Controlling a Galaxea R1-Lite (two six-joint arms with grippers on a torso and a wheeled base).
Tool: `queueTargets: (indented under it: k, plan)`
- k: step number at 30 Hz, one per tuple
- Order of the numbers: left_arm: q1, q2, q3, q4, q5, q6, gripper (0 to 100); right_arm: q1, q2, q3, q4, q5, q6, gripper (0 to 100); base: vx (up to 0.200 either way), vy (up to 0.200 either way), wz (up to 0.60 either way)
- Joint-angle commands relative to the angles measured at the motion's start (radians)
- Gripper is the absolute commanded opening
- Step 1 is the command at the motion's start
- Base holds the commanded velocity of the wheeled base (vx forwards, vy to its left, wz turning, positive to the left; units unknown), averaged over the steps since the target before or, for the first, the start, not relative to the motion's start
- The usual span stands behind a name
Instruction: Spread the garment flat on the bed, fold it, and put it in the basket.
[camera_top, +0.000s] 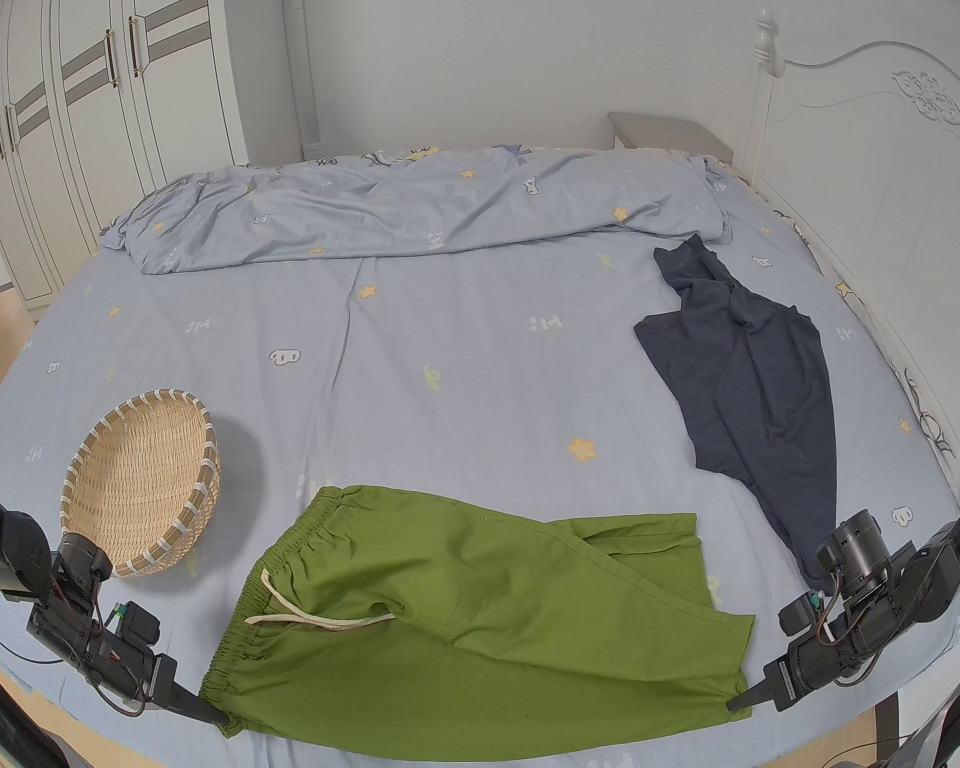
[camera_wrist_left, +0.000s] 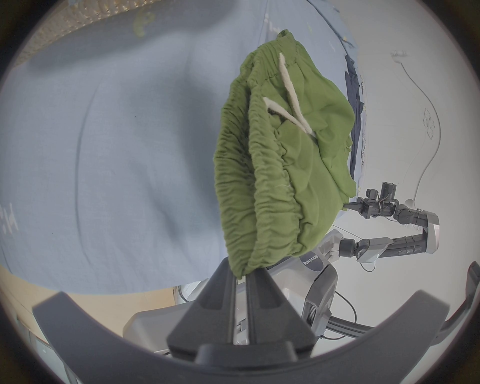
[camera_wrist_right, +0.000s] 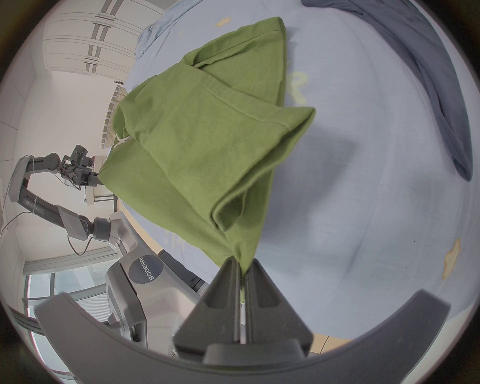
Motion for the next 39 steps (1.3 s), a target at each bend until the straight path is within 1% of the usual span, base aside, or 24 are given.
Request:
queueTargets:
  k: [1,6,14,23,24,31,39]
  plan:
    - [0.014,0.03,-0.008,-0.003,0.003,0.0,0,-0.005,0.008,0.011,-0.005,-0.001,0.0,0,0.0,0.0,0.0]
    - [0.006,0.062,-0.009,-0.012,0.003,0.009,0,-0.006,0.022,0.015,-0.008,-0.001,0.0,0,0.0,0.0,0.0]
    - [0.003,0.093,-0.021,-0.09,0.005,0.009,0,0.003,0.028,0.032,-0.025,-0.002,-0.002,0,0.0,0.0,0.0]
    - [-0.014,0.091,-0.032,-0.09,0.005,0.007,0,0.001,0.026,0.04,-0.026,-0.002,-0.002,0,0.0,0.0,0.0]
    - [-0.014,0.091,-0.032,-0.09,0.005,0.007,0,0.001,0.026,0.04,-0.026,-0.002,-0.002,100,0.0,0.0,0.0]
    - [-0.023,0.079,-0.034,-0.09,0.005,0.006,0,0.004,0.025,0.044,-0.039,-0.002,0.0,100,0.0,0.0,0.0]
    - [-0.023,0.021,-0.025,-0.08,0.005,0.007,0,0.001,0.006,0.043,-0.039,-0.001,0.0,100,0.0,0.0,0.0]
